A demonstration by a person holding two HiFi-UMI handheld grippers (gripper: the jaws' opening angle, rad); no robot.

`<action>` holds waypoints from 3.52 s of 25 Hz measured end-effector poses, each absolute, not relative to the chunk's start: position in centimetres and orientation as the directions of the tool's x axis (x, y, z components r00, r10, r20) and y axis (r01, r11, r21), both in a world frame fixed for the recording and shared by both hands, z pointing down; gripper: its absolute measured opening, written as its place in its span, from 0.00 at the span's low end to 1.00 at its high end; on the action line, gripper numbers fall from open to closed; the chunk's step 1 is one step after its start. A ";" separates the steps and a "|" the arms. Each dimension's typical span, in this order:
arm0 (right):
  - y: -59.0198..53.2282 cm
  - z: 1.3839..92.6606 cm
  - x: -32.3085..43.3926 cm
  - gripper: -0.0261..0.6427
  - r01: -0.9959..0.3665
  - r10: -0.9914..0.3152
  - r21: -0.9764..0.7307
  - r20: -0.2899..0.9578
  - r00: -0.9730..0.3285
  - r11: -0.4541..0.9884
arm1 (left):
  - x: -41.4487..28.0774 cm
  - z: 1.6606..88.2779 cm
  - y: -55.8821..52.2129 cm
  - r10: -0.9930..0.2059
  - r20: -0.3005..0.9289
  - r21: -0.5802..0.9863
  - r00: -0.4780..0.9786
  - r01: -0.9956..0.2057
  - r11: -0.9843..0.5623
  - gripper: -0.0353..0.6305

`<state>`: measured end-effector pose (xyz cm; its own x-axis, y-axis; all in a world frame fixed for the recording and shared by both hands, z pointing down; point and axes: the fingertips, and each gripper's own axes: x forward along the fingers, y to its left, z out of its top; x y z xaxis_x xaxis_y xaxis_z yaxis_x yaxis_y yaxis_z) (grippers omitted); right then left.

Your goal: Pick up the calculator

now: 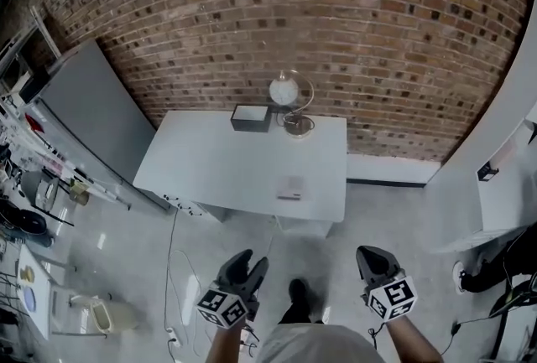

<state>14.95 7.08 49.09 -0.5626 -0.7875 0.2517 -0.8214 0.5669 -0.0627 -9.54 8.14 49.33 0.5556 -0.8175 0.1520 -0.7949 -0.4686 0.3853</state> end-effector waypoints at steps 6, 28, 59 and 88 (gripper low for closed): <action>1.8 49.8 12.2 0.06 -0.823 -0.782 -0.052 0.283 -0.556 0.566 | -11.6 49.8 2.5 -0.800 0.170 0.378 0.576 -0.788 -0.487 0.37; -8.3 51.2 8.9 0.06 -0.822 -0.766 -0.039 0.340 -0.545 0.568 | -13.0 52.6 -7.1 -0.765 0.244 0.411 0.596 -0.778 -0.475 0.37; -25.3 64.3 8.1 0.06 -0.547 -0.396 -0.156 0.532 -0.748 0.823 | -6.2 73.0 -19.0 -0.758 0.532 0.530 0.379 -0.846 -0.052 0.39; -27.1 72.5 6.0 0.06 -0.427 -0.212 -0.257 0.587 -0.782 0.867 | -5.2 89.8 -23.6 -0.690 0.640 0.725 0.339 -0.565 0.394 0.44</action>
